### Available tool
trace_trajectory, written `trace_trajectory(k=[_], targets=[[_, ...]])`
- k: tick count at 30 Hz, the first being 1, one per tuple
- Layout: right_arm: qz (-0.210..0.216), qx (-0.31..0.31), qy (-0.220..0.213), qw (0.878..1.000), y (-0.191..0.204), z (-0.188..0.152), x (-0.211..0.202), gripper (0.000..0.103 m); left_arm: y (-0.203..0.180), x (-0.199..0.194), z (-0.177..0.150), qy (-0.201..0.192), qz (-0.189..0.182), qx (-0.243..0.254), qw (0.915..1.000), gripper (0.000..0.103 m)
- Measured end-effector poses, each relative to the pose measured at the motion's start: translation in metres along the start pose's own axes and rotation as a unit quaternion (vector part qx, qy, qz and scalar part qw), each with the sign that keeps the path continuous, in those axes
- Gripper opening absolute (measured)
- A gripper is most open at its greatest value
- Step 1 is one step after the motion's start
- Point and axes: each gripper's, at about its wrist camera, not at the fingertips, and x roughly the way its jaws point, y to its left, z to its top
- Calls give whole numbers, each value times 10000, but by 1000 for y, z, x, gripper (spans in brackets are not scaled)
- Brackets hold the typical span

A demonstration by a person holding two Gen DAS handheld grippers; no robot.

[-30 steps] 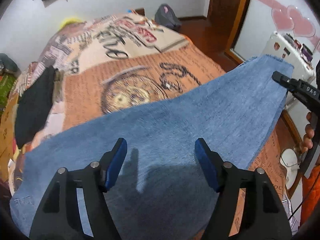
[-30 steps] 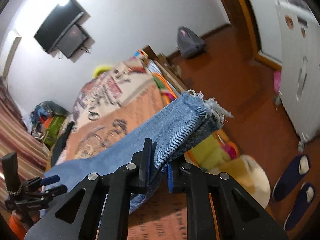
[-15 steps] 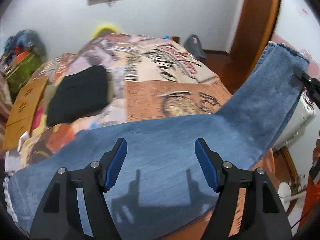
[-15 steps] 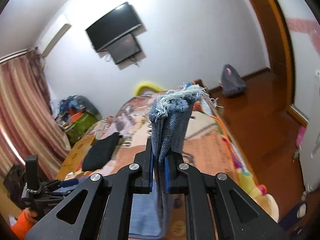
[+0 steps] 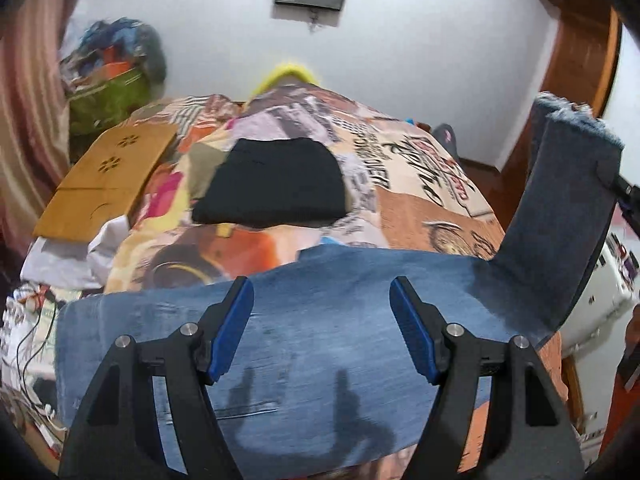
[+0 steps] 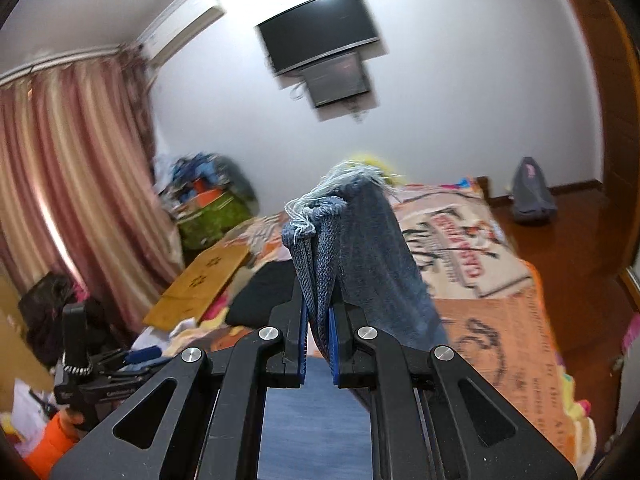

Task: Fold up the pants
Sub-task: 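Lift the frayed hem with the right gripper and lay it over the jeans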

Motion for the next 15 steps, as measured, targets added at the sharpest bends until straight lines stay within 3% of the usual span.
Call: trace_trajectory(k=[6, 10, 15], targets=[[491, -401, 774, 9950, 44, -38, 55, 8, 32, -7, -11, -15, 271, -176, 9995, 71], [790, -514, 1573, 9830, 60, -80, 94, 8, 45, -6, -17, 86, 301, -325, 9990, 71], [816, -443, 2341, 9678, 56, -129, 125, 8, 37, 3, -21, 239, 272, -223, 9991, 71]])
